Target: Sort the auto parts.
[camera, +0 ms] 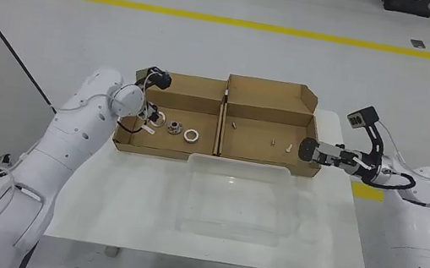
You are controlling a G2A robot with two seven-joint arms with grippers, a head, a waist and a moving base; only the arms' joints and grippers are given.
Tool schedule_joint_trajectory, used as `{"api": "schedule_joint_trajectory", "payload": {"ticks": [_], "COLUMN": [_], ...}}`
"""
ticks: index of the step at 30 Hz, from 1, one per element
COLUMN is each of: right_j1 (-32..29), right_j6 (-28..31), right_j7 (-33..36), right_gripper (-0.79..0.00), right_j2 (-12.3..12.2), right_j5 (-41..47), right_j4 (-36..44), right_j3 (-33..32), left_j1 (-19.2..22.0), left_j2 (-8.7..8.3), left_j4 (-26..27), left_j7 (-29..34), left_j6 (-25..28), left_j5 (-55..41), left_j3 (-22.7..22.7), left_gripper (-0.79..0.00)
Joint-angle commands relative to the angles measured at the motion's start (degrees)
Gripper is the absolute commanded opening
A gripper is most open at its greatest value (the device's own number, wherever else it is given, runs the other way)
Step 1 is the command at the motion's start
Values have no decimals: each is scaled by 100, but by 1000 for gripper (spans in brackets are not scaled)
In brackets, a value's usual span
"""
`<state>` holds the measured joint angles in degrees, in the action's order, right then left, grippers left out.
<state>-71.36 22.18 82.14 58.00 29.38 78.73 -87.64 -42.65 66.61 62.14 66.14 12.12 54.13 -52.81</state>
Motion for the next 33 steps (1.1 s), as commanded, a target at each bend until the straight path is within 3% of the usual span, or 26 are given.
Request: {"api": "schedule_joint_trajectory", "payload": {"ticks": [1,27,29,33], "right_j1": [0,0,0,0], "right_j6": [0,0,0,0], "right_j7": [0,0,0,0], "right_gripper": [0,0,0,0], "right_j2": [0,0,0,0], "right_j5": [0,0,0,0], "right_j4": [0,0,0,0], "right_j3": [0,0,0,0], "left_j1": [13,294,314,363], "left_j2": [19,337,361,399], "left_j4": [-100,-1368,-1426,-1539], "left_j7": [-64,-576,-584,-597], "left_j6": [8,126,122,135], "left_j5": [-42,73,47,-11], "left_j3": [25,568,586,602], "left_gripper": [-785,-785,-603,-348]}}
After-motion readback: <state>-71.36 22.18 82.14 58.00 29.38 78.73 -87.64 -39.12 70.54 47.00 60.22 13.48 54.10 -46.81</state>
